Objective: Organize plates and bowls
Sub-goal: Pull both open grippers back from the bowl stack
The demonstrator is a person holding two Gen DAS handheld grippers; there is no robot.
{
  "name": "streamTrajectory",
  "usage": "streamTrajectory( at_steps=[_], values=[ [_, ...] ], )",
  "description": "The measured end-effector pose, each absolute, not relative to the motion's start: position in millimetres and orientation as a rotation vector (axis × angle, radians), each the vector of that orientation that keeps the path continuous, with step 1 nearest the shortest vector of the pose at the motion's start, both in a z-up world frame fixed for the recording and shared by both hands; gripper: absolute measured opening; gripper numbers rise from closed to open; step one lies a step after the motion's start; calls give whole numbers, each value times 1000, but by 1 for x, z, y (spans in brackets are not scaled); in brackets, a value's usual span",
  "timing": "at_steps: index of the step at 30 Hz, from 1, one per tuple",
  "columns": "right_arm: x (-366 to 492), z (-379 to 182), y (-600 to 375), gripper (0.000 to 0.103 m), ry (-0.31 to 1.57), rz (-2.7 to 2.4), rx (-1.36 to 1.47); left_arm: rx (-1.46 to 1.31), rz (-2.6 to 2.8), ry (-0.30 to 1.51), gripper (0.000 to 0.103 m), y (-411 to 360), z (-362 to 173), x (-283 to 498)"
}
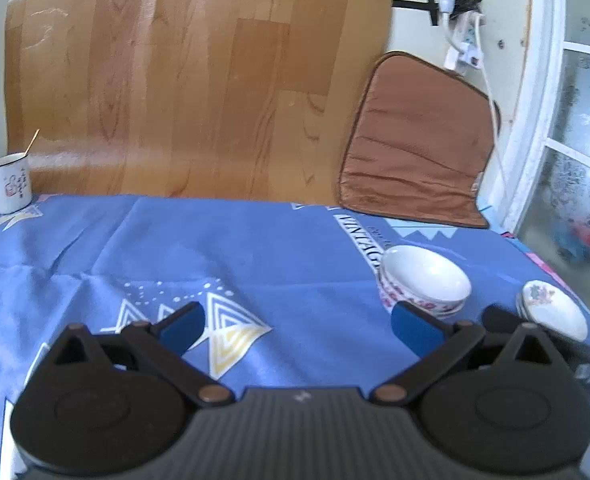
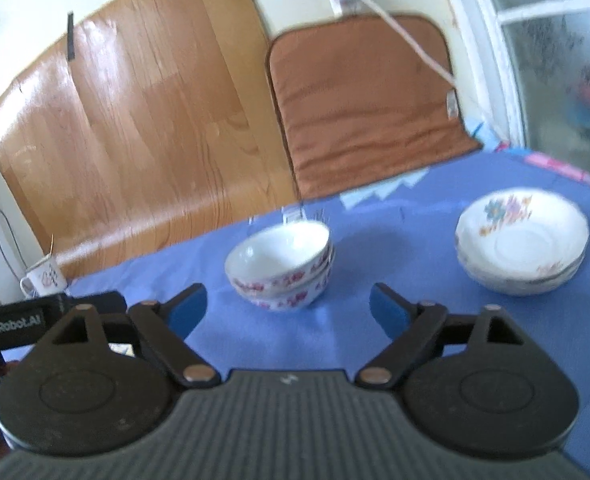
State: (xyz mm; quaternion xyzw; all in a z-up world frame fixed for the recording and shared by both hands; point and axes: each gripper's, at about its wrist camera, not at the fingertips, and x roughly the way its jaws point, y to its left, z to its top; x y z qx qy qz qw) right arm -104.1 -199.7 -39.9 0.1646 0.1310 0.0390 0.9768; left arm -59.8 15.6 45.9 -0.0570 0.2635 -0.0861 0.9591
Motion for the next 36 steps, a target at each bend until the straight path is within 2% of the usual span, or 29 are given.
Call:
streamTrajectory(
  at_steps=[1,4,14,36],
  values=[
    [-107,-40,-200,103,236,72,334,-114,-168,542,103,16,45,-59],
    [-111,-40,-201,103,189,20,339,-115,-154,561,103,16,42,-57],
    [-105,-45,-211,103,254,25,381,-26,-142,671,103,-2,27,-49],
    [-101,-46,-205,103,326,87,326,16,-128,680,103,-9,23,-51]
  ],
)
